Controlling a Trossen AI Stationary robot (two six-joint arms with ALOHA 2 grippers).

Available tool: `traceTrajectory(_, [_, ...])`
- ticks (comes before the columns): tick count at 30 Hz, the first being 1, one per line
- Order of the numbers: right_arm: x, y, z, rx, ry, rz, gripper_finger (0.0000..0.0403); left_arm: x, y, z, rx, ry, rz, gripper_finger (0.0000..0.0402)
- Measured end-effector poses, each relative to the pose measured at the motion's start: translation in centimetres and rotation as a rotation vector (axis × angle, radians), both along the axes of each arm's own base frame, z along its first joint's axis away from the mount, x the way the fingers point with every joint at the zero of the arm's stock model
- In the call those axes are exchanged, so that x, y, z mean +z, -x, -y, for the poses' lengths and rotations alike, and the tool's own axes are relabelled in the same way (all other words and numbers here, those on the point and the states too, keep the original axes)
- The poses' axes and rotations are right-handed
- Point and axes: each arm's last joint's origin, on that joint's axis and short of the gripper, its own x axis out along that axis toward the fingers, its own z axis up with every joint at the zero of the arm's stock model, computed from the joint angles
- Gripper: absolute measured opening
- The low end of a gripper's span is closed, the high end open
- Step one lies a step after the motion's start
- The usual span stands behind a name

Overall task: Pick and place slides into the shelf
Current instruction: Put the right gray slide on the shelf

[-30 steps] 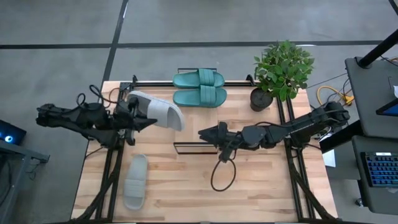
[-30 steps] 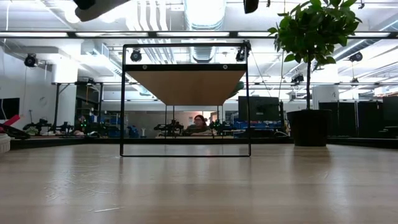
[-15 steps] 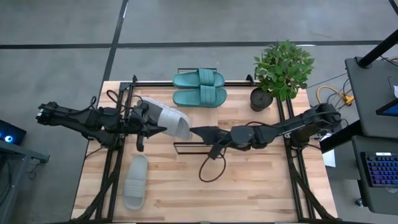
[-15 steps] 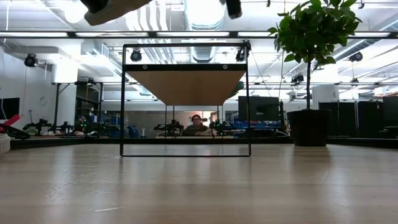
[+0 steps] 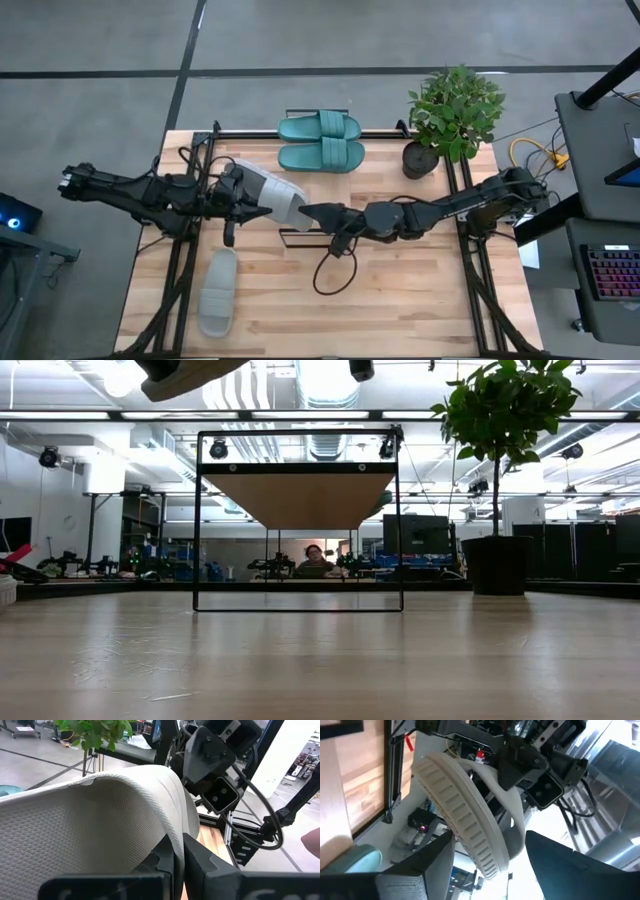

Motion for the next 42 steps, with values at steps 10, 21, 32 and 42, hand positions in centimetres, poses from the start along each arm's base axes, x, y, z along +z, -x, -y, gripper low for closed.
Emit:
traceTrajectory(10, [0.4, -0.1, 0.1, -0.001, -0.098, 0.022, 0.0194, 0.2, 0.3, -0.1, -0.011, -0.022, 0.014, 0.0])
traceTrajectory(21, [-0.2, -0.3, 1.2, -0.019, -0.145, -0.024, 0.0028, 0.2, 0.0, 0.0, -0.012, -0.075, 0.029, 0.0])
traceTrajectory(32, [0.0, -0.2, 1.6, -0.104, -0.284, 0.039, 0.0028, 0.8, 0.4, -0.1, -0.037, -0.365, 0.075, 0.0091])
traceTrajectory(42, [2.5, 2.1, 2.6, -0.344, -0.473, 0.217, 0.0024, 3.2, 2.3, -0.9, 0.129, -0.631, 0.157, 0.0248])
